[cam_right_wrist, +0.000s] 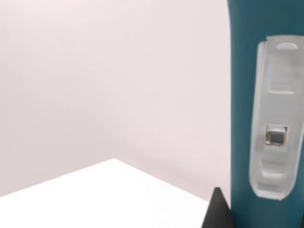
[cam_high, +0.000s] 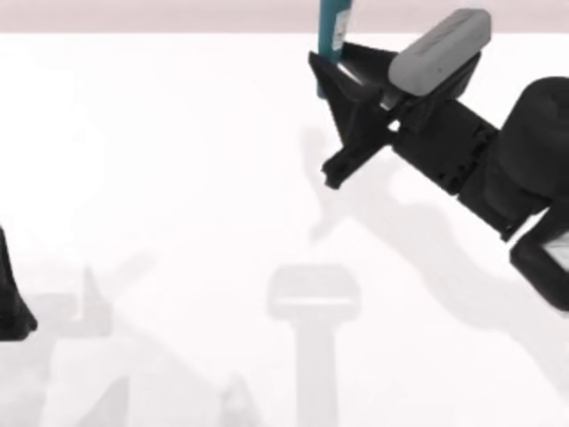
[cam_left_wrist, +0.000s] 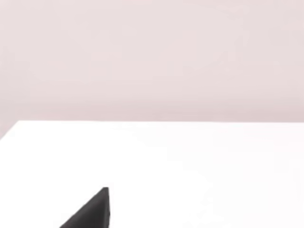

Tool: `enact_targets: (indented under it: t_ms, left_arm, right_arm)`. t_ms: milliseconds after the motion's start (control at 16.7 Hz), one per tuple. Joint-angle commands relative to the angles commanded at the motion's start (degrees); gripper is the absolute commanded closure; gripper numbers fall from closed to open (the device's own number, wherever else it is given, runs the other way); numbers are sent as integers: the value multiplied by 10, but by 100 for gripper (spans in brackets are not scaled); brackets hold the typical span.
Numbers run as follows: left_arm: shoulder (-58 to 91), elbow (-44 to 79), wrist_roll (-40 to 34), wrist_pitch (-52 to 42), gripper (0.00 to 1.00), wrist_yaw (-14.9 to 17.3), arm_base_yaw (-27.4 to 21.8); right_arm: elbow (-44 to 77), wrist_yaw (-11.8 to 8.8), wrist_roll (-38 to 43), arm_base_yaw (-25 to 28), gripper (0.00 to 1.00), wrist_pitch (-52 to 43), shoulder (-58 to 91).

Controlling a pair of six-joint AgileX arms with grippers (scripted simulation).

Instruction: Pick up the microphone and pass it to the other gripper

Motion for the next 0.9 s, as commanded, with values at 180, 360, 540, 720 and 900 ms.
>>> enact_targets:
  t_ms: [180, 360, 540, 720, 900]
  left_arm:
    - [0, 0, 0, 0, 0, 0, 0]
    - [0, 0, 0, 0, 0, 0, 0]
    - [0, 0, 0, 0, 0, 0, 0]
    - [0, 0, 0, 0, 0, 0, 0]
    - [20, 16, 2, 9, 0, 16, -7]
  right_arm:
    - [-2, 10, 1, 10, 100, 10, 1]
    - [0, 8, 2, 8, 100, 9, -1]
    - [-2, 10, 1, 10, 100, 10, 1]
    - [-2, 10, 1, 10, 100, 10, 1]
    - [-2, 10, 1, 10, 100, 10, 1]
